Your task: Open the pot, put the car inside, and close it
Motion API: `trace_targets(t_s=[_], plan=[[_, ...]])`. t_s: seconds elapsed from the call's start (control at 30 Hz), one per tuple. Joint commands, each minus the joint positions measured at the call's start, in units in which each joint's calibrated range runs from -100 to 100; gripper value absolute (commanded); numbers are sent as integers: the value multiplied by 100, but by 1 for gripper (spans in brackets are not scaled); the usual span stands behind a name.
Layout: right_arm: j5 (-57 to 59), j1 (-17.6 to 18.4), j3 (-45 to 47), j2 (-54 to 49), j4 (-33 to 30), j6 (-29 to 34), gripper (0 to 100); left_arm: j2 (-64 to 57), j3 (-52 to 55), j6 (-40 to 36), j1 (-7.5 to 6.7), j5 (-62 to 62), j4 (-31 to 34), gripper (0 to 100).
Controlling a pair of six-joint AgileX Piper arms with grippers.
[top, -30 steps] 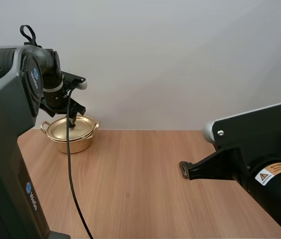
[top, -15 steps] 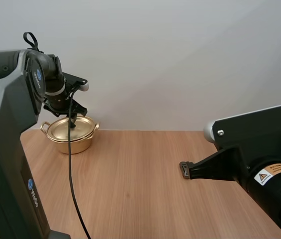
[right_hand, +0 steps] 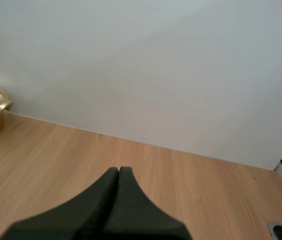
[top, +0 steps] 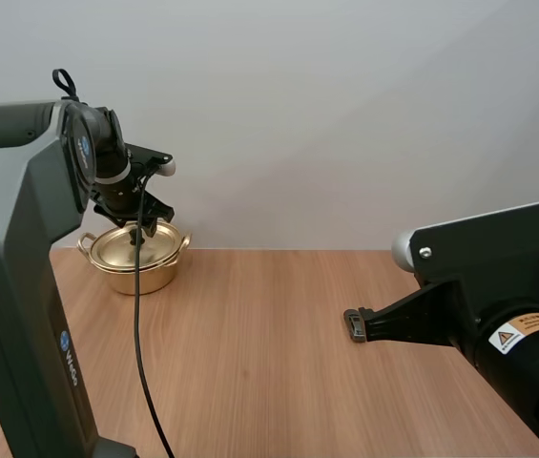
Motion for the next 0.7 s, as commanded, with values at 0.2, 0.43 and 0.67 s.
trace_targets(t_s=[0.2, 0.43, 0.67], plan=[[29, 1, 7, 0, 44, -47, 0, 367, -490, -1, -5, 516, 9, 84], [29, 1, 7, 0, 44, -47, 0, 565, -891, -104, -5, 955, 31, 83], [26, 1, 7, 0, 44, -57, 0, 827, -1232, -117, -5, 1537, 68, 83]])
